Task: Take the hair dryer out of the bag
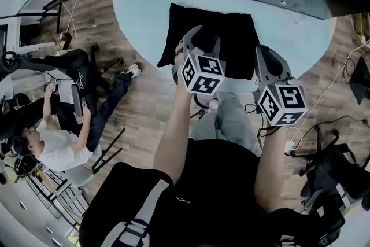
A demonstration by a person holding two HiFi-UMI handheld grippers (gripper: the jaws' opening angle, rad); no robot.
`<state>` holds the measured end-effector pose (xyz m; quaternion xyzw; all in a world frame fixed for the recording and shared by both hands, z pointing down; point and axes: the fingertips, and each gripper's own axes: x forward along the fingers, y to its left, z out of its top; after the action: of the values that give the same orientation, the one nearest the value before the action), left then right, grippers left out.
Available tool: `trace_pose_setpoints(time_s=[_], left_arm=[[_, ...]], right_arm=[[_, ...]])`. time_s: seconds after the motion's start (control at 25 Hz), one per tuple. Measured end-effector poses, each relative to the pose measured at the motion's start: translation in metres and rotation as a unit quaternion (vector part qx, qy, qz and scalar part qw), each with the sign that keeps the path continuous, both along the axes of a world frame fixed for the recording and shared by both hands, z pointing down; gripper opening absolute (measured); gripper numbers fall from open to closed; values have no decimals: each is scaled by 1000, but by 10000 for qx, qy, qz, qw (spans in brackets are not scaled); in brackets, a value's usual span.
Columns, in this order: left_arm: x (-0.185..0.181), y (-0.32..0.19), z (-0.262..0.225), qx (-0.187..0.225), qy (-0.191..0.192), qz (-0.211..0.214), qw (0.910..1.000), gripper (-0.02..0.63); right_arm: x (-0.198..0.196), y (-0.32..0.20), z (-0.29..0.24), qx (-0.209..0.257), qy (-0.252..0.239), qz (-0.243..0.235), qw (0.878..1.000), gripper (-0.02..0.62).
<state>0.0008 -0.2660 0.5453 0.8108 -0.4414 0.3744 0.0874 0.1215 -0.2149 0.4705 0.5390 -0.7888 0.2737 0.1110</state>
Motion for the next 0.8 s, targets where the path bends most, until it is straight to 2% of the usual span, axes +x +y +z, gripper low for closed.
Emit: trace_pose_setpoints(time_s=[0.2,0.48,0.64,0.76,0.8], left_arm=[[3,-7,11,-206,-154,-169,9995,227],[10,-7,19,-408,-636,24,9971,209],[14,-4,21,-478,-733,94,9961,164],[15,-1,20,-500,-651,-34,9966,58],[16,-1,19,-510,-635,-65,9967,57]], right_arm=[[11,-11,7,-91,-108,51,9999,5],[25,-27,10,-105,-257,117,9995,5],[25,-35,10,-66,-376,89,9992,5],[23,-39,8,-15,-448,40,9990,5],[24,-40,6,4,-466,30,9989,5]])
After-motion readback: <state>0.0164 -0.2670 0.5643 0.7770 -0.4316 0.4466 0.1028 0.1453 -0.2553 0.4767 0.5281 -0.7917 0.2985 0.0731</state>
